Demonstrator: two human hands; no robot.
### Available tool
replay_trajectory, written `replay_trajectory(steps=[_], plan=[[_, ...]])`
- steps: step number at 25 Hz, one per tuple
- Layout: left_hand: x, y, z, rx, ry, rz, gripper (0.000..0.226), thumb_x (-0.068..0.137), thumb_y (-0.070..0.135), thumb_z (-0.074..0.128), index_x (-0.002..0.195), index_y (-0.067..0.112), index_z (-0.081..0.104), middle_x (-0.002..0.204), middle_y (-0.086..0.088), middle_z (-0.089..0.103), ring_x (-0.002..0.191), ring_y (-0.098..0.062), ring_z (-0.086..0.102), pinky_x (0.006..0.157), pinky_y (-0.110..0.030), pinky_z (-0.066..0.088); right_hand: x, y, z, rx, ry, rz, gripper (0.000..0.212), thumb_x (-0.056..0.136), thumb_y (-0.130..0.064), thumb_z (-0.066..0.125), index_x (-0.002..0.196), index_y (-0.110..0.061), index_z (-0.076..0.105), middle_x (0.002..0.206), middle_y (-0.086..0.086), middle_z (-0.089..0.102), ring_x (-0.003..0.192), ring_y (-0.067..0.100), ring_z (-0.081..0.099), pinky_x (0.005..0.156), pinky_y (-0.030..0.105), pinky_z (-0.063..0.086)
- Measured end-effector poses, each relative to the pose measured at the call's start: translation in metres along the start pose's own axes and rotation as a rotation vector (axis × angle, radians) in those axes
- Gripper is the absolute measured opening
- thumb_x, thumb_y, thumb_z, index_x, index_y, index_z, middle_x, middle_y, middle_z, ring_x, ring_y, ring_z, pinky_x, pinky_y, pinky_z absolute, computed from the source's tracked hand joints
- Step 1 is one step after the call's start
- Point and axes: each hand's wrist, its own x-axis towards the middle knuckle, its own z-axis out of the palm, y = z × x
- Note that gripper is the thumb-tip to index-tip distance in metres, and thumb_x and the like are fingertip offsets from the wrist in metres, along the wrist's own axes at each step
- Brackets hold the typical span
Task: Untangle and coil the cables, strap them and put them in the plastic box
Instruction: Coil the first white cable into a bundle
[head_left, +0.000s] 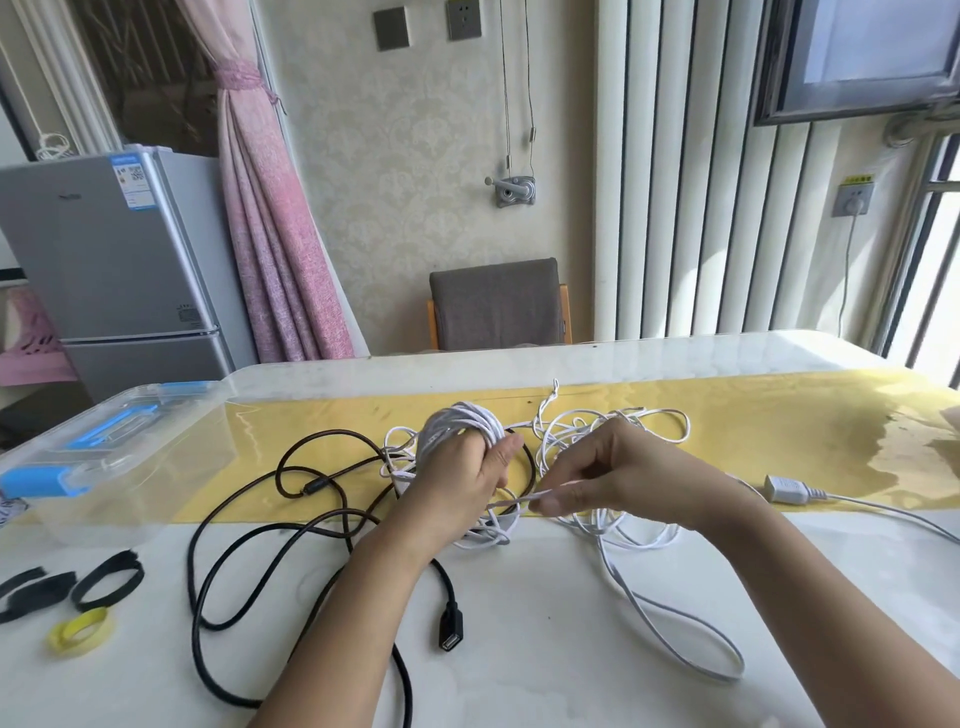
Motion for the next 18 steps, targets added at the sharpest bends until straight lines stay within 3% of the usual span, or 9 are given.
replay_trajectory(steps=[2,3,5,8,11,13,15,16,18], plan=[[-0.003,0.010,-0.002,-0.098,-0.102,-0.019,0.050,0.098,0.043,0.037,0.063,0.011,0.053,0.050,0.003,0.049,0.048,-0.009,0.048,0.059,-0.027,0.041,-0.002,-0.003,-0.007,0.060,0.132,-0.026,0.001,0.073,-0.022,0.078,0.072,-0.022,0.077,0.061,0.003,0.064,0.059,0.006,0.051,0.056,0.024,0.043],[-0.005,0.016,-0.004,-0.222,-0.147,-0.050,0.053,0.098,0.043,0.036,0.065,0.006,0.054,0.048,0.003,0.045,0.043,-0.008,0.043,0.053,-0.025,0.039,-0.004,-0.005,-0.011,0.093,0.216,-0.035,0.002,0.071,-0.019,0.078,0.070,-0.020,0.077,0.067,0.007,0.069,0.064,0.008,0.058,0.064,0.026,0.049],[-0.011,0.030,-0.010,-0.470,-0.275,-0.168,0.061,0.097,0.048,0.032,0.074,-0.003,0.055,0.048,-0.002,0.037,0.039,-0.010,0.035,0.044,-0.021,0.031,-0.008,-0.006,-0.019,0.144,0.363,-0.081,0.006,0.065,-0.021,0.078,0.070,-0.018,0.076,0.074,0.009,0.072,0.072,0.012,0.063,0.072,0.027,0.050],[-0.021,0.045,-0.014,-0.555,-0.592,-0.299,0.066,0.093,0.061,0.024,0.072,0.006,0.053,0.044,0.000,0.037,0.040,-0.013,0.031,0.041,-0.020,0.028,-0.012,-0.007,-0.027,0.281,0.520,-0.165,0.004,0.063,-0.012,0.075,0.067,-0.013,0.074,0.066,0.000,0.072,0.059,0.003,0.062,0.058,0.011,0.046],[-0.022,0.046,-0.014,-0.665,-0.797,-0.342,0.068,0.088,0.069,0.022,0.064,0.011,0.049,0.040,0.004,0.034,0.035,-0.010,0.027,0.039,-0.019,0.024,-0.015,-0.006,-0.034,0.300,0.653,-0.199,0.006,0.069,-0.001,0.072,0.074,-0.003,0.070,0.056,-0.008,0.067,0.046,-0.002,0.052,0.048,0.004,0.035],[-0.021,0.042,-0.017,-0.949,-0.978,-0.320,0.065,0.087,0.070,0.026,0.060,0.015,0.046,0.038,0.006,0.032,0.030,-0.006,0.023,0.033,-0.017,0.019,-0.016,-0.004,-0.037,0.300,0.721,-0.229,0.008,0.071,0.001,0.072,0.078,-0.001,0.070,0.057,-0.009,0.067,0.045,-0.002,0.051,0.048,0.004,0.035],[-0.017,0.036,-0.025,-1.443,-1.186,-0.203,0.053,0.094,0.059,0.031,0.063,0.018,0.042,0.037,0.006,0.028,0.029,-0.007,0.017,0.032,-0.021,0.013,-0.016,-0.002,-0.038,0.287,0.753,-0.221,0.011,0.072,-0.002,0.072,0.083,0.000,0.070,0.055,-0.010,0.066,0.043,-0.002,0.049,0.047,0.004,0.034],[-0.015,0.033,-0.031,-1.672,-1.219,-0.122,0.046,0.098,0.050,0.031,0.067,0.017,0.041,0.037,0.005,0.025,0.031,-0.008,0.015,0.034,-0.022,0.013,-0.015,0.000,-0.038,0.269,0.749,-0.203,0.014,0.073,-0.004,0.072,0.086,0.000,0.071,0.053,-0.011,0.065,0.042,-0.002,0.048,0.047,0.004,0.034],[-0.010,0.026,-0.040,-1.924,-1.101,-0.045,0.038,0.101,0.037,0.030,0.071,0.015,0.040,0.038,0.006,0.022,0.033,-0.007,0.017,0.038,-0.022,0.019,-0.012,0.004,-0.035,0.214,0.713,-0.146,0.016,0.076,-0.009,0.072,0.091,-0.004,0.073,0.053,-0.012,0.065,0.043,-0.003,0.051,0.049,0.004,0.036]])
